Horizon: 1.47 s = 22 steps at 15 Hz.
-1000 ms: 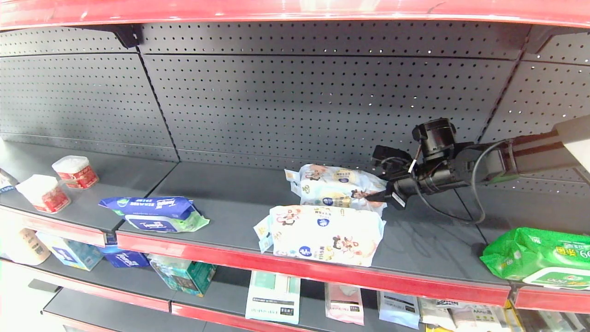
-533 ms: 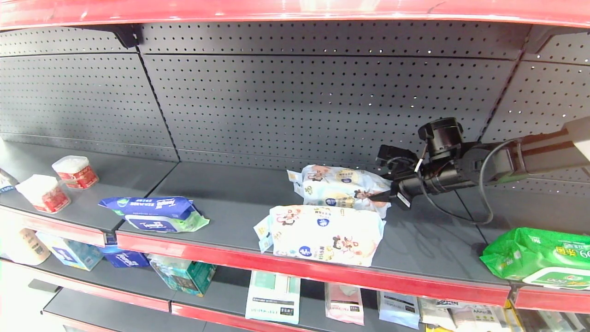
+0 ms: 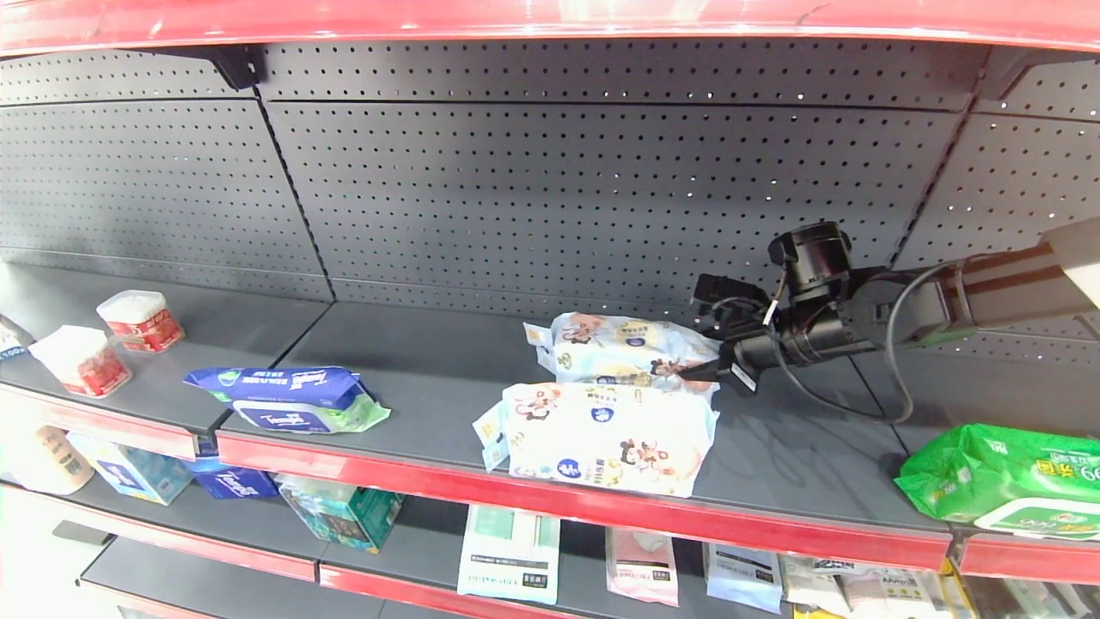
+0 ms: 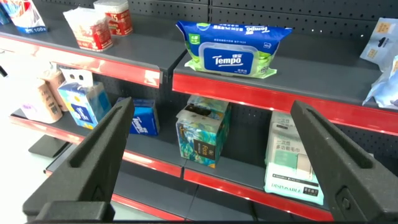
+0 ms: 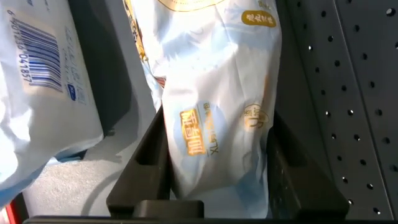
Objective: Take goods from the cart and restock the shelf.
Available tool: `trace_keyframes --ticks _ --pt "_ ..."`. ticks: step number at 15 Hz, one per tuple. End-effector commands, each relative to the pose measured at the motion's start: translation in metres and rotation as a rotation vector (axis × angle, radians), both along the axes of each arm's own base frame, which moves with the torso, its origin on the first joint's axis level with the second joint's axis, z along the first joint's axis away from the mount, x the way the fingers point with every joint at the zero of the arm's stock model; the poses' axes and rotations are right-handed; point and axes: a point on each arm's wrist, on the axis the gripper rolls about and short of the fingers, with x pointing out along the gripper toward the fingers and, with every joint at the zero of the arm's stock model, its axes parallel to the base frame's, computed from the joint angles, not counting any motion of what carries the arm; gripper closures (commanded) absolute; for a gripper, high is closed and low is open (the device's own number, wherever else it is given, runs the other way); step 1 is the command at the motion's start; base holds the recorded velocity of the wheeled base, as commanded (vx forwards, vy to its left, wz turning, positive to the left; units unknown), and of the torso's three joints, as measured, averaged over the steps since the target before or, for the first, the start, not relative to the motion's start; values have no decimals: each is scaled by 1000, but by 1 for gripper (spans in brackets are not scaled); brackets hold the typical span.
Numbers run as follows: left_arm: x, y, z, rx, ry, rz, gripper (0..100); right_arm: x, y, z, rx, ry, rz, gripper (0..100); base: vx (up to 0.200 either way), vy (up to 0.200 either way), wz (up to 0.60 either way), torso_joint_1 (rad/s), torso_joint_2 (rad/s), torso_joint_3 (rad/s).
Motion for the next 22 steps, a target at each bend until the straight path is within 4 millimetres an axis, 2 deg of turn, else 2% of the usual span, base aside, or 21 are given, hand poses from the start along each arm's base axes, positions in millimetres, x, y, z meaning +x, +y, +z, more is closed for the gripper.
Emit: trace_keyframes --ticks 1,10,13,22 --pt "0 0 0 -1 0 1 0 0 2 -1 0 1 3 100 0 0 0 0 0 0" --pt "0 0 0 -1 0 1 0 -2 1 -3 -2 18 -10 100 0 0 0 0 0 0" --pt "0 0 0 -1 0 1 0 -6 2 -11 48 87 -16 100 0 0 0 0 0 0" --pt "0 0 0 -1 0 1 0 -4 2 -9 55 79 -11 100 0 0 0 0 0 0"
